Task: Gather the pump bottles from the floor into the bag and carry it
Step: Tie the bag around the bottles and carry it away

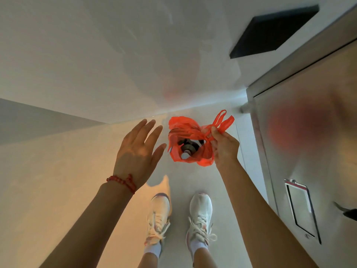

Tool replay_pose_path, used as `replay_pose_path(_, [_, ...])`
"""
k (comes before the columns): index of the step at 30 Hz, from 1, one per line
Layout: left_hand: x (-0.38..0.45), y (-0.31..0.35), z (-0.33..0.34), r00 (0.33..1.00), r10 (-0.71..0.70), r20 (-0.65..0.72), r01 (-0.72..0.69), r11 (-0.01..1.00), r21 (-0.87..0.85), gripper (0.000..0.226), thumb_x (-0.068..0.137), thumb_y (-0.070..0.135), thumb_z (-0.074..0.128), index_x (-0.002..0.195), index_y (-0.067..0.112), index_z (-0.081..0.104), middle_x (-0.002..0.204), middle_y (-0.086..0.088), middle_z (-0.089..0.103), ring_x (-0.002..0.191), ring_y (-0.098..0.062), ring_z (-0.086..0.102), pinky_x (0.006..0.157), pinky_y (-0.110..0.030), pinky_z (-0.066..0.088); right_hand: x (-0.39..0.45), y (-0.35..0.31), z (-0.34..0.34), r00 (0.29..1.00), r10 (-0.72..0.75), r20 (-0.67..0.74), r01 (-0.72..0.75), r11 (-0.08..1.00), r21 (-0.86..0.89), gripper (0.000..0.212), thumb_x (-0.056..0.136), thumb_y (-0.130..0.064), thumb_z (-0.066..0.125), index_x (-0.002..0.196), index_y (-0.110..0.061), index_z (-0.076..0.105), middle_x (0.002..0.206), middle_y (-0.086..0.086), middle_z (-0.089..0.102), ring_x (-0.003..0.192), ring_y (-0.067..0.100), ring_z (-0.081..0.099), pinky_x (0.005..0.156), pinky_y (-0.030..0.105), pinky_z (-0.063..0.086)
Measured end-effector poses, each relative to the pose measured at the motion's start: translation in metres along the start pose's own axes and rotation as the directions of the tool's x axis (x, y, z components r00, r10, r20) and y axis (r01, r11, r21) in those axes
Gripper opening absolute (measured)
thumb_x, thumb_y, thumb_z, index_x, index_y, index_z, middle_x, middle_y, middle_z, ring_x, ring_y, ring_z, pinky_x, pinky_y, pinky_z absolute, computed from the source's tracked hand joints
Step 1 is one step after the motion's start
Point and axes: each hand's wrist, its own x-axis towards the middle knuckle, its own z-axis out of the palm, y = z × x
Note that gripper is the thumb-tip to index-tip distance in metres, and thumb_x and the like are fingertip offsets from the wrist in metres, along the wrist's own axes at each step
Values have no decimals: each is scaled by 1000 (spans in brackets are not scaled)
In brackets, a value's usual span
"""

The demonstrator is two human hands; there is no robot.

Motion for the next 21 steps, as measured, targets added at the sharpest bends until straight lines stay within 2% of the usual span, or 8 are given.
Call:
replay_pose_path(3, [7,-3,12,998,-11,66,12,1000,-4,46,88,33,40,116,1,58,121,-22,59,115,-40,52,89,-50,46,15,-2,-3,999,-39,-22,39,999,-4,16,80,-7,67,65,-13,68,51,-6,67,55,11,63,67,28,55])
replay_pose_path(6, [13,-3,20,995,-24,101,24,1000,0,47,87,35,38,116,3,58,121,-21,59,115,-40,52,88,-51,46,27,-16,-6,992,-118,-42,116,993,-38,29,81,-7,65,54,-19,68,48,-10,66,50,4,61,62,21,52])
replay_pose_path(10, [17,-4,27,994,-33,106,35,999,-14,57,93,43,24,117,4,58,122,-20,59,116,-40,52,88,-51,46,36,-36,-4,976,-212,-59,207,976,-73,23,83,-7,62,64,-18,66,48,-14,66,51,1,63,57,14,50])
replay_pose_path(12, [17,-2,30,994,-28,102,30,999,-21,59,94,43,21,117,3,57,122,-21,59,116,-40,52,88,-51,46,38,-39,-3,970,-240,-46,234,967,-103,19,83,-7,63,68,-17,67,51,-13,68,56,4,66,63,17,53])
replay_pose_path(14, [19,-1,33,994,-19,110,22,999,-25,58,94,43,21,117,3,57,122,-21,59,116,-39,52,89,-50,46,39,-39,-3,966,-255,-26,249,957,-146,13,82,-9,65,72,-16,68,54,-12,69,67,12,68,78,29,55])
replay_pose_path(16, [22,1,35,992,-19,122,22,999,-25,60,95,43,20,117,3,57,122,-21,59,116,-39,52,89,-50,46,37,-36,-4,963,-268,-27,259,949,-178,6,81,-11,66,77,-15,69,55,-15,69,74,15,68,87,35,53])
replay_pose_path(19, [24,5,37,992,-21,123,24,999,-27,63,94,45,16,117,3,58,122,-21,59,116,-39,52,88,-50,46,31,-32,-8,952,-304,-33,290,932,-218,5,79,-11,67,80,-16,69,54,-19,67,75,13,66,84,32,53])
replay_pose_path(21, [26,6,38,990,-29,139,34,999,-30,65,94,46,15,116,3,59,121,-21,60,115,-39,53,87,-51,47,28,-29,-10,947,-318,-44,301,928,-221,7,79,-11,68,84,-14,69,59,-18,68,76,12,65,81,26,52])
